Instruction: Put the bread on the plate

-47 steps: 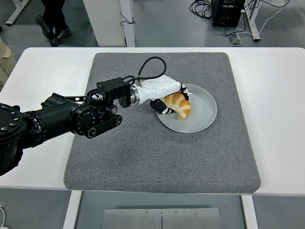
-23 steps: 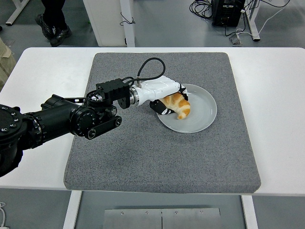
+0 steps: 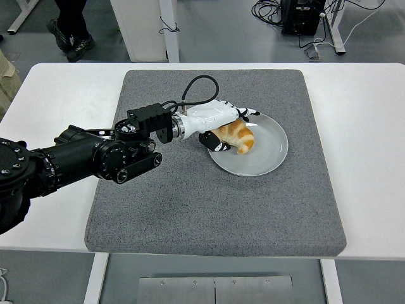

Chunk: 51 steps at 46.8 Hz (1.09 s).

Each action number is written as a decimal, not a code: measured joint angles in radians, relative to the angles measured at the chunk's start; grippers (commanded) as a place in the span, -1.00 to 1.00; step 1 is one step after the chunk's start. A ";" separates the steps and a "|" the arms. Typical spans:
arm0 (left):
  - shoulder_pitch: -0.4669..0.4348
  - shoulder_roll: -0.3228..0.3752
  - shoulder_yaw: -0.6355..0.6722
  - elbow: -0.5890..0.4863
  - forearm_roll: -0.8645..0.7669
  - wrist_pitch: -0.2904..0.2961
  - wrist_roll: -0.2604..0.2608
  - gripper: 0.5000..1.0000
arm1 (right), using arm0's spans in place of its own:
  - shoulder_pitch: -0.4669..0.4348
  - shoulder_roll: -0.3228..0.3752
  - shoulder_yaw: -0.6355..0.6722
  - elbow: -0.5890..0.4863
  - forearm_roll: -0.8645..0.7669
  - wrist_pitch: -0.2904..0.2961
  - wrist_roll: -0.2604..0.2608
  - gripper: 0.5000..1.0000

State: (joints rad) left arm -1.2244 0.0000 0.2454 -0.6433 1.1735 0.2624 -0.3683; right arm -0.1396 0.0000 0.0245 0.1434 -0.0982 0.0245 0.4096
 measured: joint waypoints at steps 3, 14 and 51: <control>-0.007 0.000 0.000 -0.010 0.000 -0.002 -0.001 0.86 | 0.000 0.000 0.000 0.000 0.000 0.000 0.000 1.00; -0.060 0.000 -0.009 -0.094 -0.045 -0.020 -0.002 0.88 | 0.000 0.000 0.000 0.000 0.000 0.000 0.000 1.00; -0.165 0.081 -0.262 -0.165 -0.397 -0.077 -0.107 0.89 | 0.000 0.000 0.000 0.000 0.000 0.000 0.000 1.00</control>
State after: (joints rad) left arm -1.3889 0.0807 -0.0167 -0.8082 0.7764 0.1849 -0.4750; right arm -0.1394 0.0000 0.0246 0.1439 -0.0982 0.0246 0.4098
